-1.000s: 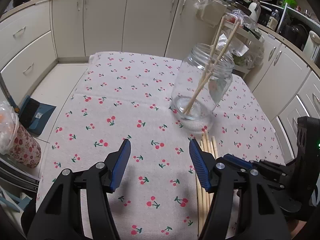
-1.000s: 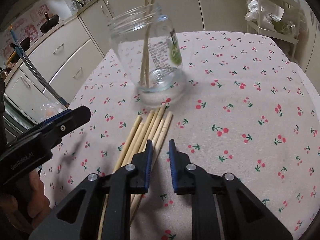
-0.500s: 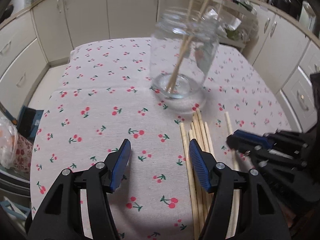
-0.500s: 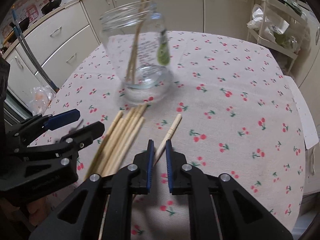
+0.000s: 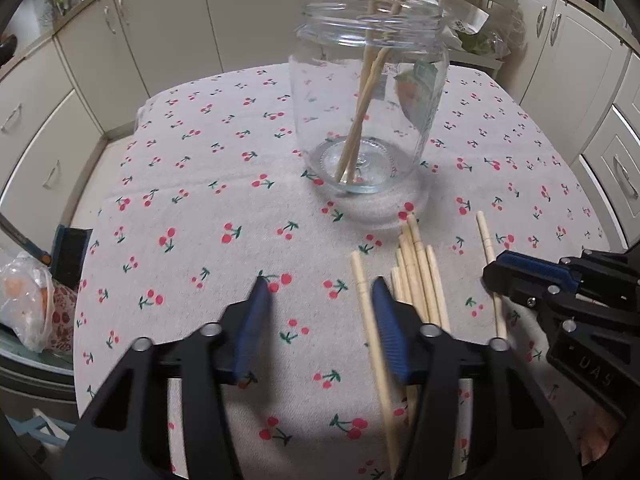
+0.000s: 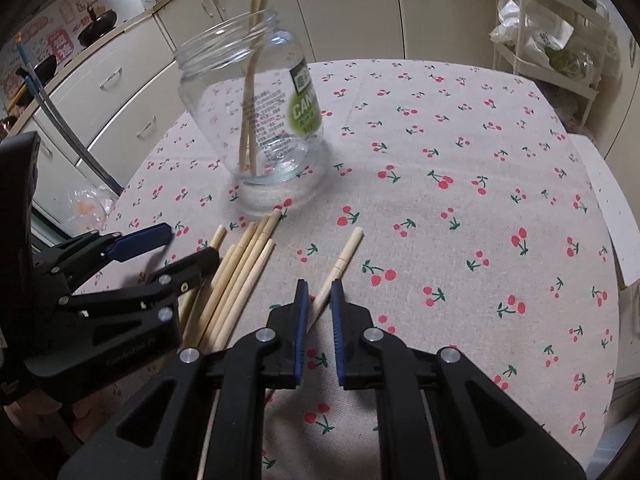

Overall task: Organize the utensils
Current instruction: 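Grasp another chopstick with the left gripper while the right gripper grasps one too, then lift the left chopstick over the jar while the right gripper lifts its chopstick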

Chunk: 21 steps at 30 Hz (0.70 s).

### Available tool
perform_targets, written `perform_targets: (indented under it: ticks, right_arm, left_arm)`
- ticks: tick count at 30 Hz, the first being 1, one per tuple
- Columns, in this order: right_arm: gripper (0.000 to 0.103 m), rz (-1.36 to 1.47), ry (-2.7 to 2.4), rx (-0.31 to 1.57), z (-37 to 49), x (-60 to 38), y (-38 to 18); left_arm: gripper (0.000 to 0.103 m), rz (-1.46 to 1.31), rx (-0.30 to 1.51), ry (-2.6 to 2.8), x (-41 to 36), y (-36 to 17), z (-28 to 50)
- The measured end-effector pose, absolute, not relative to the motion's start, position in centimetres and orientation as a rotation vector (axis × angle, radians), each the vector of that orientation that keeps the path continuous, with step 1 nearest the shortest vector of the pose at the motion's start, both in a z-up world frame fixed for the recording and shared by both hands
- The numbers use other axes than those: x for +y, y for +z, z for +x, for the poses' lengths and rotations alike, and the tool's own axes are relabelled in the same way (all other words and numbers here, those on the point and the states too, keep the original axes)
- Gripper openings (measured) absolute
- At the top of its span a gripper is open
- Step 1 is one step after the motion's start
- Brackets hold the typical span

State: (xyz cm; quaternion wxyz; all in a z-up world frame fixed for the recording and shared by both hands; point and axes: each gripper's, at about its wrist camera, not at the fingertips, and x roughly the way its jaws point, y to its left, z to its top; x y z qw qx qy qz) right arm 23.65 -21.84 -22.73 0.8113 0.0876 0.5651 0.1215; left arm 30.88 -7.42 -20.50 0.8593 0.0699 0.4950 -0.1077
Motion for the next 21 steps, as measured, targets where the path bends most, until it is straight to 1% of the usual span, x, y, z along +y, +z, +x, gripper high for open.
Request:
perform_targets:
  ticks: [1, 2, 3, 4, 5, 6, 11, 14, 18, 21]
  right_arm:
    - [0.011, 0.181, 0.258, 1.207, 23.7, -21.8, -22.7]
    - [0.011, 0.173, 0.257, 1.205, 23.8, -21.7, -22.7]
    - [0.011, 0.160, 0.256, 1.202, 23.8, -21.5, -22.7]
    - [0.011, 0.153, 0.256, 1.202, 23.8, -21.4, -22.7]
    - [0.011, 0.153, 0.258, 1.203, 23.8, -21.4, -22.7]
    - [0.011, 0.161, 0.259, 1.208, 23.8, -21.5, -22.7]
    - [0.012, 0.145, 0.242, 1.220, 24.1, -21.3, -22.7]
    - [0.012, 0.112, 0.238, 1.215, 24.4, -20.8, -22.7]
    - [0.012, 0.103, 0.250, 1.203, 24.3, -20.7, -22.7]
    - [0.012, 0.129, 0.251, 1.212, 24.4, -21.0, -22.7]
  left_arm:
    - [0.036, 0.147, 1.046, -0.237, -7.5, -20.4, 31.0]
    - [0.027, 0.147, 1.052, -0.247, -7.7, -20.4, 31.1]
    - [0.020, 0.140, 1.061, -0.266, -7.7, -20.3, 31.1]
    - [0.017, 0.126, 1.072, -0.287, -7.7, -20.2, 31.2]
    - [0.011, 0.113, 1.083, -0.304, -7.5, -20.3, 31.3]
    - [0.009, 0.095, 1.096, -0.322, -7.3, -20.2, 31.4]
    - [0.009, 0.054, 1.141, -0.362, -6.5, -20.3, 32.0]
    - [0.008, 0.076, 1.145, -0.360, -7.0, -20.2, 31.9]
    - [0.005, 0.081, 1.147, -0.371, -7.1, -20.3, 31.9]
    - [0.005, 0.050, 1.145, -0.377, -6.4, -19.7, 31.8]
